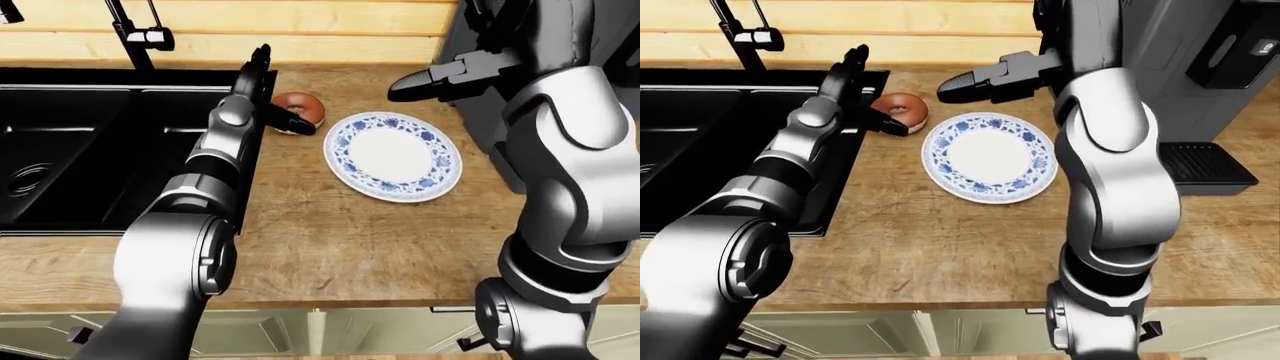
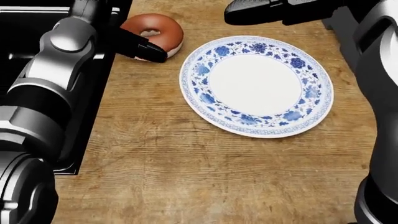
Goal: Place the pastries on the plates.
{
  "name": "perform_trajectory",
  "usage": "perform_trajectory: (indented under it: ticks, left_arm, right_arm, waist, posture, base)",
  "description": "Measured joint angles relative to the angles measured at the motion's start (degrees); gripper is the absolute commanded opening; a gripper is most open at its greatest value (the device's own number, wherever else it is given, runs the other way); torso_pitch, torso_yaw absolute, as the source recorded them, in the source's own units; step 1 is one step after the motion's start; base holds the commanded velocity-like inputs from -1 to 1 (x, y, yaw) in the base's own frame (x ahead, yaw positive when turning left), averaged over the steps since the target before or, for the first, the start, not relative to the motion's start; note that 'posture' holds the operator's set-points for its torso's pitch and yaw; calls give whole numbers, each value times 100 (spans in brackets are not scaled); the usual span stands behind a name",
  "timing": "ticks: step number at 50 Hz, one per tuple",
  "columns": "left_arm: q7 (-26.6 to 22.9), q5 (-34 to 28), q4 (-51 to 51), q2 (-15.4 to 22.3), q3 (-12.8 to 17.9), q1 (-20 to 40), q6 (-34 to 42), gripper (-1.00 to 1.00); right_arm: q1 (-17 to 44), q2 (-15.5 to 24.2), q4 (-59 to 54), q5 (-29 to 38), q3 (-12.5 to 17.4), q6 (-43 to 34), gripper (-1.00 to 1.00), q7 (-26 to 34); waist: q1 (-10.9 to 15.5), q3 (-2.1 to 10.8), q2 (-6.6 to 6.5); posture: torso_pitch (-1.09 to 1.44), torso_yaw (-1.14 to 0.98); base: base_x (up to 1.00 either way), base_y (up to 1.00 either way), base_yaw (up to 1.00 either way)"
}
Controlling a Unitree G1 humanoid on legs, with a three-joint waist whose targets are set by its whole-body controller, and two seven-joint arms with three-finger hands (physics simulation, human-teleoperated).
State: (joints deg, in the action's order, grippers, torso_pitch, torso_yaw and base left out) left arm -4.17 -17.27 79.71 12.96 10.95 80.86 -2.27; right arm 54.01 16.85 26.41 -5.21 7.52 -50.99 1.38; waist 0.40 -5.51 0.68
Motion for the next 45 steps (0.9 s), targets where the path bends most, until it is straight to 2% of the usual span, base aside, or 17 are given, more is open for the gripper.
perform_trajectory:
  ticks: [16, 33, 45]
  left_arm:
    - [16, -131, 13, -24, 6, -52, -70, 100]
    - [416, -181, 26, 17, 103, 49, -83, 100]
    - [654, -264, 38, 16, 82, 28, -22, 100]
  right_arm:
    - [-72, 32, 164, -18, 23, -101, 100, 3]
    - [-91, 46, 142, -29, 57, -79, 100, 3]
    - [-101, 56, 191, -51, 61, -130, 100, -17]
  waist:
    - [10, -134, 7]
    - [2, -315, 8]
    - [4, -357, 8]
  posture:
    - [16, 0]
    - [22, 0]
    - [22, 0]
  base:
    - [0, 0, 0]
    - [0, 0, 0]
    - [0, 0, 0]
